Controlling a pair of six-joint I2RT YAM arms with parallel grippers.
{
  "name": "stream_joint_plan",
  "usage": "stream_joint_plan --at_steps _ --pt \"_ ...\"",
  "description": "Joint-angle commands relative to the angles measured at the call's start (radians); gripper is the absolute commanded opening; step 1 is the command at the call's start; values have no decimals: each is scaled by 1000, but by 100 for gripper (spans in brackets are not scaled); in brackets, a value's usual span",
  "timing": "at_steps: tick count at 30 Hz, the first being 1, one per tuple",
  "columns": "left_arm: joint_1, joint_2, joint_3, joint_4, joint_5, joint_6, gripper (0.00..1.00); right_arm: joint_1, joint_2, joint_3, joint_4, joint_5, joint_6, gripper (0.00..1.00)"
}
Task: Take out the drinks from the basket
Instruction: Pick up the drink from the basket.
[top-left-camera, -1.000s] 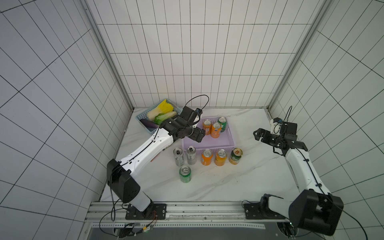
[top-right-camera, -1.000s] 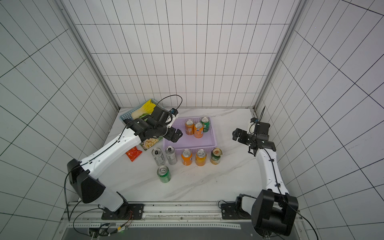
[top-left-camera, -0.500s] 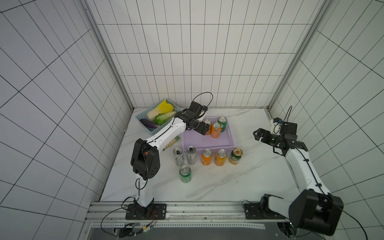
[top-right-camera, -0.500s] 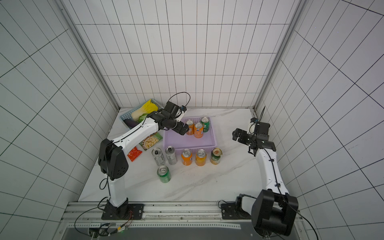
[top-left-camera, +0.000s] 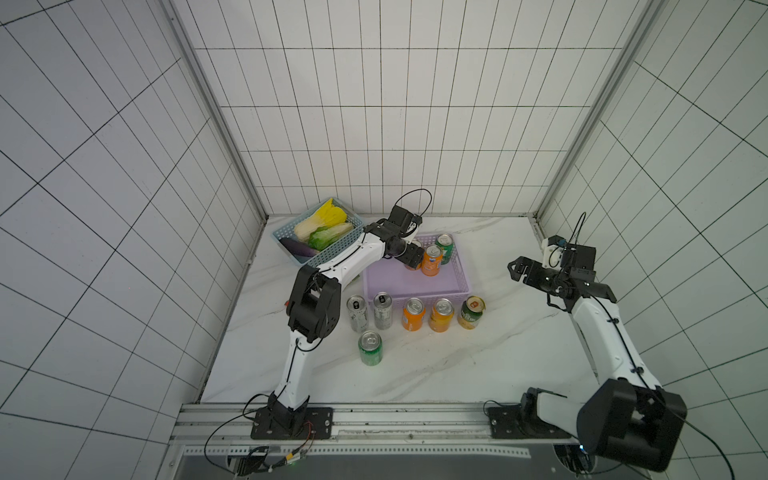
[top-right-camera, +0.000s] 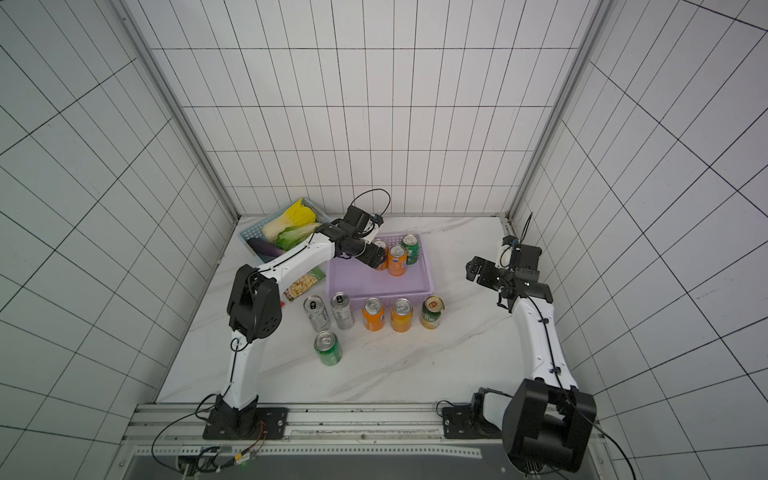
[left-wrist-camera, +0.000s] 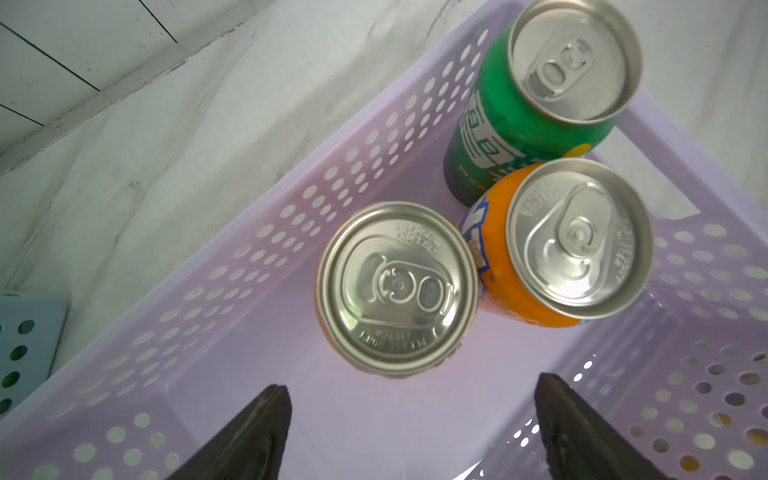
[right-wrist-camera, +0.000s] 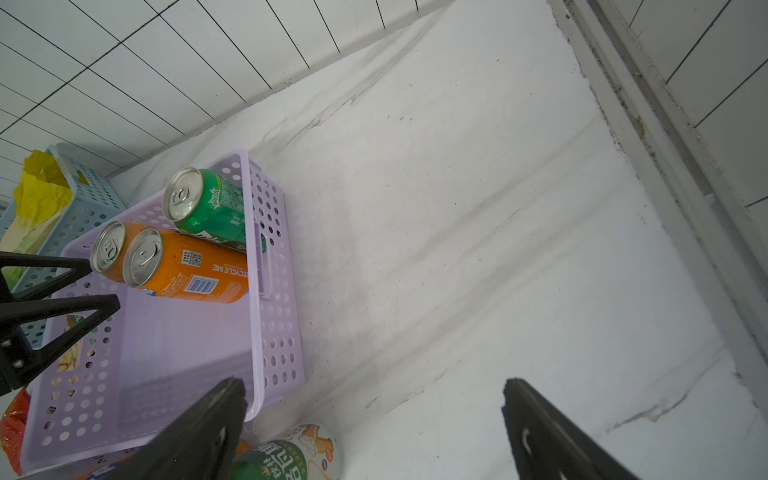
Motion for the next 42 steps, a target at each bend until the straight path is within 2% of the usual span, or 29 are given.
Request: stream_joint_plan --at_steps 1,16,26,33,42 --pt "16 31 32 74 42 -8 89 -11 1 -31 14 -13 4 99" --pt "28 114 51 134 163 -38 84 -13 -5 -32 17 -16 7 100" --pt "26 130 51 158 187 -38 71 -15 -10 -32 17 -14 7 100" --pt "27 88 25 170 178 -28 62 -15 -8 -33 17 -13 6 100" --pt "26 -36 -129 248 124 -43 62 -18 -8 -34 19 -17 8 99"
